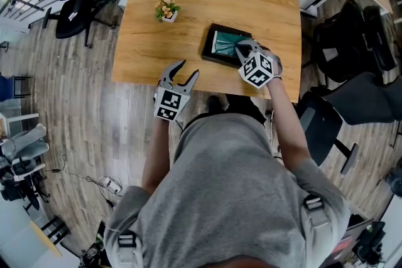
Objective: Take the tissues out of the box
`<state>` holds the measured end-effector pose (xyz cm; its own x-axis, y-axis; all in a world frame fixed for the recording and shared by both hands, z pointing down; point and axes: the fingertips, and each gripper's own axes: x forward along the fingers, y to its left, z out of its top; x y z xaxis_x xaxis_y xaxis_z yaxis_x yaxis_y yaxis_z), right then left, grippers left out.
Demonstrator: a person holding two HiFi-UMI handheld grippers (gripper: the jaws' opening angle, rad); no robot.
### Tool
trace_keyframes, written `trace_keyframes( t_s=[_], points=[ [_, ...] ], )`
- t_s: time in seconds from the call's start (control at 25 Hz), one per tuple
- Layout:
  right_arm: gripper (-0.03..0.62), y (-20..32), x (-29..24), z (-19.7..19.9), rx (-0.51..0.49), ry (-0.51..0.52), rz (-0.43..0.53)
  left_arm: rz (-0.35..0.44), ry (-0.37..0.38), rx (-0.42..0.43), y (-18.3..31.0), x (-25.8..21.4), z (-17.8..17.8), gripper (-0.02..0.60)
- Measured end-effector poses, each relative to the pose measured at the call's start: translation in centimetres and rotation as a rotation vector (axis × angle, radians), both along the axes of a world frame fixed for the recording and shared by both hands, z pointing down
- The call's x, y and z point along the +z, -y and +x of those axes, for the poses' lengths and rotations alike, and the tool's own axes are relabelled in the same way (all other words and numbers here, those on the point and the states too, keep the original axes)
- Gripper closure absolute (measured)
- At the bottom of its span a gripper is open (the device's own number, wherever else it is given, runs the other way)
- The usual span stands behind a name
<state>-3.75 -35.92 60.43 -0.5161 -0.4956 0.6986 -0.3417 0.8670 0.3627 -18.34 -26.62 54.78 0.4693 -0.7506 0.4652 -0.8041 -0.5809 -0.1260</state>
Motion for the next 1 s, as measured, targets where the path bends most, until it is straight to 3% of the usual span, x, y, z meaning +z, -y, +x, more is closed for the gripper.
trace_keyframes(
  t_s=[1.0],
  points=[
    [0.588, 0.2, 0.9, 0.2, 0.03, 0.009, -0.013, -0.014, -0.009, -0.021, 0.0, 1.0, -1.0, 0.36]
  ],
)
